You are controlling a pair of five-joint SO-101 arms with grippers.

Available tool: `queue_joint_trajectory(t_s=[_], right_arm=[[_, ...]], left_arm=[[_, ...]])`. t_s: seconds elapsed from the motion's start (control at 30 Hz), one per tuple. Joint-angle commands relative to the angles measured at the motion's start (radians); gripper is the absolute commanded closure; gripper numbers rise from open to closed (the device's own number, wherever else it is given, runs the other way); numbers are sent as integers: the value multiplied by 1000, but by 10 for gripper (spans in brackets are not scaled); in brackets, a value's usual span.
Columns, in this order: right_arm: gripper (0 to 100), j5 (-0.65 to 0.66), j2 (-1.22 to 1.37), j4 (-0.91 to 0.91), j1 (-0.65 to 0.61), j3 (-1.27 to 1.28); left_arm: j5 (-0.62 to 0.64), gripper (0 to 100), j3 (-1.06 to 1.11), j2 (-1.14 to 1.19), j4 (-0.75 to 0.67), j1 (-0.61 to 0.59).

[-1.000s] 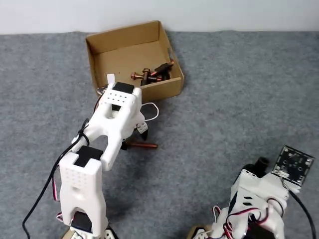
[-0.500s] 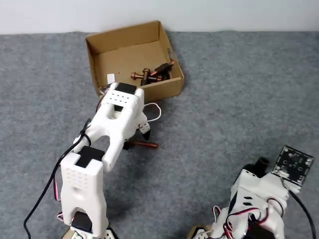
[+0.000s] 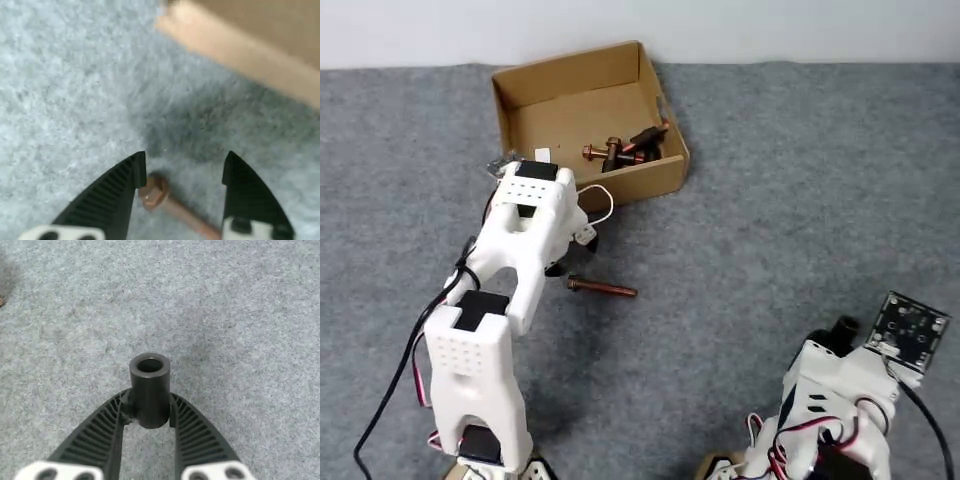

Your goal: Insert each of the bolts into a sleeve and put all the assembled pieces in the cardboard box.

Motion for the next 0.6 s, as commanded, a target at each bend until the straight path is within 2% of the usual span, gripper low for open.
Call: queue_joint_trajectory(t_s=[0.0, 0.2, 0.37, 0.57], right_arm=[[990, -6, -4, -27, 13, -8], [990, -6, -4, -27, 13, -8], [990, -6, -4, -27, 13, -8], [990, -6, -4, -27, 13, -8]], left_arm=[[-15, 753, -27, -20, 84, 37], [-17, 753, -42, -20, 313, 72], [-17, 752, -24, -9, 310, 83], [-12, 751, -21, -6, 210, 135]])
